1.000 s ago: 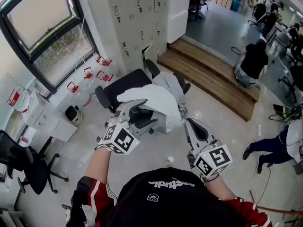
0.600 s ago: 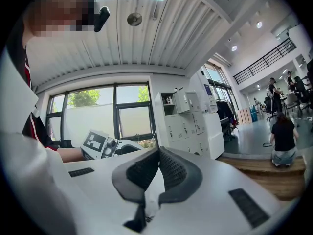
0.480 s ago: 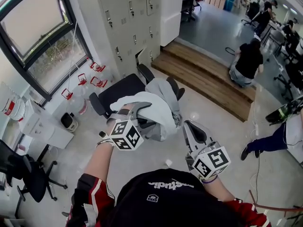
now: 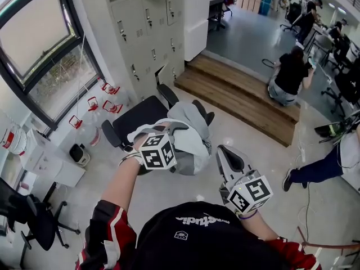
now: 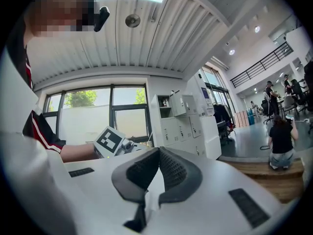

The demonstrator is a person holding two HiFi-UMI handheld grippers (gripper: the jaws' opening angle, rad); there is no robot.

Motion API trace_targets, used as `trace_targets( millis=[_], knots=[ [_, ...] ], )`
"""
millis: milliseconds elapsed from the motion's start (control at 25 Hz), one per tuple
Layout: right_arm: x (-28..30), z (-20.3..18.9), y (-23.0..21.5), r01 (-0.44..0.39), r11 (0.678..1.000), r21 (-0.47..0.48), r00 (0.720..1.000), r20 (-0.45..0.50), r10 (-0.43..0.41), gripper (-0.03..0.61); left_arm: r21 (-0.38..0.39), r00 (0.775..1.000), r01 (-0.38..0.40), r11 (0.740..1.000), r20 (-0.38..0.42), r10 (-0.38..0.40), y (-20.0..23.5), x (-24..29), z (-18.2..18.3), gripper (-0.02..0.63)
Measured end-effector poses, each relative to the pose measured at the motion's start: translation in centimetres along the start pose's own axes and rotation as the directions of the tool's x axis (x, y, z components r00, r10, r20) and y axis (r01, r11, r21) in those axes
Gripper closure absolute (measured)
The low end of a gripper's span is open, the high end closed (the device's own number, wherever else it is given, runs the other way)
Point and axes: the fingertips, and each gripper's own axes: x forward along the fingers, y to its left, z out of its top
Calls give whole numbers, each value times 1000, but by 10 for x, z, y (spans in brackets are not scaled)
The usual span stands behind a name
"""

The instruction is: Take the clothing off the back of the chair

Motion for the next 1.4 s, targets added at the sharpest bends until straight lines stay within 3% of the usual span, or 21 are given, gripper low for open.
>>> trace_targets(
  millis=[240, 640, 1160, 1400],
  knots=[
    [1, -2, -12, 22, 1000, 4, 1000, 1, -22, 577, -99, 995, 98, 990, 11, -97, 3, 21, -8, 301],
    [1, -6, -21, 24, 999, 22, 999, -22, -23, 577, -195, 974, 227, 954, 31, -225, 4, 34, -4, 309],
    [-5, -8, -26, -11, 1000, 21, 1000, -27, 11, 577, -238, 978, 207, 949, 46, -202, 8, 29, 6, 511],
    [-7, -10, -29, -29, 999, 40, 999, -34, 31, 577, -259, 992, 126, 958, 62, -114, 7, 22, 10, 534]
  ],
)
